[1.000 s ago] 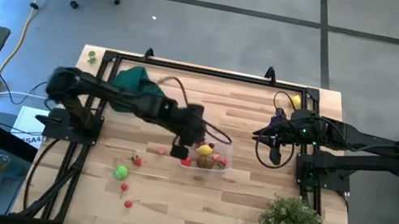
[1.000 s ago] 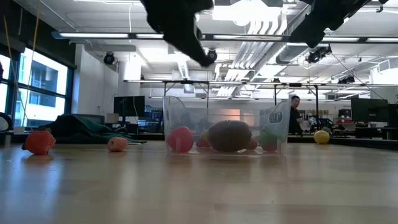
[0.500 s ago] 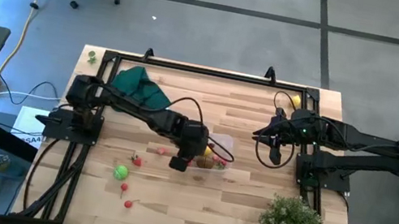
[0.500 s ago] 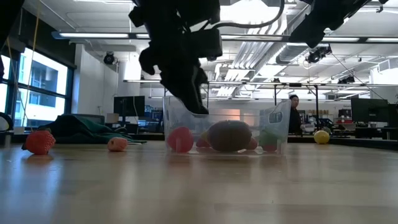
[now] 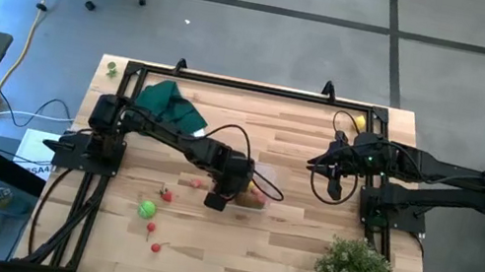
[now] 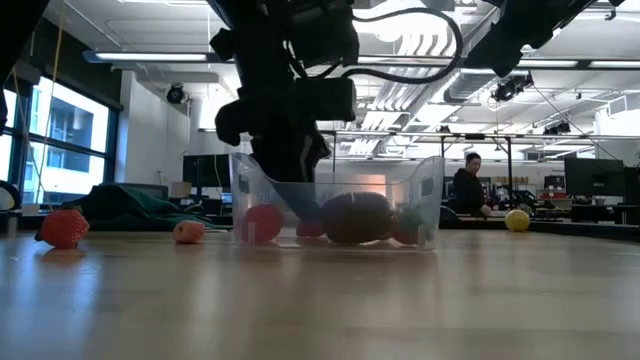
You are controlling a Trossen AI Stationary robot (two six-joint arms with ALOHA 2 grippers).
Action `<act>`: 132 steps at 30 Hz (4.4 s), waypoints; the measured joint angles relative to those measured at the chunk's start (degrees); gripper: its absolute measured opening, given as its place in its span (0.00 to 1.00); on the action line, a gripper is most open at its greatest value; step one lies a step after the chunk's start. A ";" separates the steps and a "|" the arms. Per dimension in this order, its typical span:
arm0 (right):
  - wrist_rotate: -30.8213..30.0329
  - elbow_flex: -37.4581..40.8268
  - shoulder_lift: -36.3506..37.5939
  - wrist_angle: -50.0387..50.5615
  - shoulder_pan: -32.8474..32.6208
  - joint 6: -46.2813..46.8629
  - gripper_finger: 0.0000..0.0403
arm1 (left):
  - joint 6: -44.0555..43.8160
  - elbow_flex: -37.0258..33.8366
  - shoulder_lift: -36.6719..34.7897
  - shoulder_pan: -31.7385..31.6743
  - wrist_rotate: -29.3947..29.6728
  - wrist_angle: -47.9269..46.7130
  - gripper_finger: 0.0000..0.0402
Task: Pick and placing Produce into tupperware
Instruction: Put the blackberry into the transparent bin, then put the pink apricot into the transparent bin
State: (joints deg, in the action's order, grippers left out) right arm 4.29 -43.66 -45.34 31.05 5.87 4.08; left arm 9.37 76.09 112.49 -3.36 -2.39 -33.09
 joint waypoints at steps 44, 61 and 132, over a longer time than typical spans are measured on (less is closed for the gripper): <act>0.00 0.00 0.00 0.00 -0.02 0.00 0.15 | -6.97 0.02 -17.74 -0.49 5.80 -14.47 0.26; 0.01 0.00 -0.02 0.02 -0.02 0.00 0.15 | -19.97 -22.34 -29.67 -0.26 3.09 -6.01 0.27; 0.01 0.00 -0.02 0.00 -0.02 0.00 0.15 | -15.65 -33.68 -20.70 0.81 2.43 12.94 0.32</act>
State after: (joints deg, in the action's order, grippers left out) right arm 4.29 -43.66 -45.36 31.05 5.85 4.08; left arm -6.28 42.41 91.79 -2.55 0.03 -20.15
